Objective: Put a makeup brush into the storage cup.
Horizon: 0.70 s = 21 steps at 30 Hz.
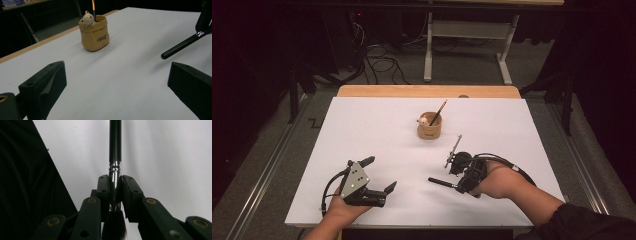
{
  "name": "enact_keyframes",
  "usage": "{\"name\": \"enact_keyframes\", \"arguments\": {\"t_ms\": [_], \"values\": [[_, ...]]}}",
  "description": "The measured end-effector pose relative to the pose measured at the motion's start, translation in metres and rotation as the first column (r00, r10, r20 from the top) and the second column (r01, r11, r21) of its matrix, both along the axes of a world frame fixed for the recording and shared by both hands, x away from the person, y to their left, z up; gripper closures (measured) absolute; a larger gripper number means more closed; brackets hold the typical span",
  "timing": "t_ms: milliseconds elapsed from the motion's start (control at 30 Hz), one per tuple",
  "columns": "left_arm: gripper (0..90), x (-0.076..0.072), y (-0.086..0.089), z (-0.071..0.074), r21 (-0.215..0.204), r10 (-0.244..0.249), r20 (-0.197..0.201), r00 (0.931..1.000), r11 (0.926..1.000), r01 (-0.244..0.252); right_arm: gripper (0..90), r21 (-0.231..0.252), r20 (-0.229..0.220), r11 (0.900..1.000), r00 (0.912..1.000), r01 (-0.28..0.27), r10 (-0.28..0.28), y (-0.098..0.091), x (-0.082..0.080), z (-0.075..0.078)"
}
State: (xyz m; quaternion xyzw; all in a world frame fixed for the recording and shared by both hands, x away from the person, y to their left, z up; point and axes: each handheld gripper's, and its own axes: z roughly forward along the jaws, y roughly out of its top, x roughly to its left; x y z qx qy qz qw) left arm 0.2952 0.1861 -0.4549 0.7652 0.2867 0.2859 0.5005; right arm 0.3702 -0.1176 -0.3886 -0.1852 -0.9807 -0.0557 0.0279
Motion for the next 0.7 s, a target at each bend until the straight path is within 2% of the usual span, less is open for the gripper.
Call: {"name": "enact_keyframes", "arguments": {"t_ms": [100, 167, 267, 367, 533, 600, 700], "values": [[4.8, 0.000, -0.002, 0.003, 0.019, -0.018, 0.002, 0.9998, 0.9997, 0.018, 78.2, 0.010, 0.001, 0.9999, 1.0000, -0.001, 0.001, 0.001, 0.000, 0.002], [4.9, 0.000, -0.005, 0.008, 0.043, -0.021, 0.020, 0.9996, 0.9989, 0.020, 78.3, 0.008, -0.005, 1.0000, 1.0000, -0.005, 0.005, 0.001, 0.001, 0.005], [4.9, 0.004, -0.009, 0.014, 0.053, -0.024, 0.026, 0.9994, 0.9984, 0.023, 78.3, 0.012, -0.007, 0.9999, 1.0000, -0.007, 0.007, 0.003, 0.002, 0.009], [5.0, 0.011, -0.014, 0.022, 0.082, -0.027, 0.049, 0.9985, 0.9963, 0.023, 78.3, 0.030, -0.003, 0.9995, 0.9999, -0.011, 0.011, 0.004, 0.003, 0.012], [5.0, 0.020, -0.025, 0.039, 0.065, -0.041, 0.083, 0.9957, 0.9972, 0.036, 78.3, 0.023, -0.002, 0.9995, 0.9998, -0.022, 0.022, 0.006, 0.005, 0.019], [5.0, 0.019, -0.031, 0.042, 0.060, -0.046, 0.098, 0.9941, 0.9974, 0.040, 78.3, 0.030, 0.000, 0.9994, 0.9999, -0.016, 0.016, 0.006, 0.004, 0.021], [5.3, 0.014, -0.037, 0.040, 0.074, -0.056, 0.122, 0.9909, 0.9961, 0.047, 78.3, 0.032, 0.000, 0.9993, 0.9998, -0.021, 0.021, 0.005, 0.004, 0.023]]}}
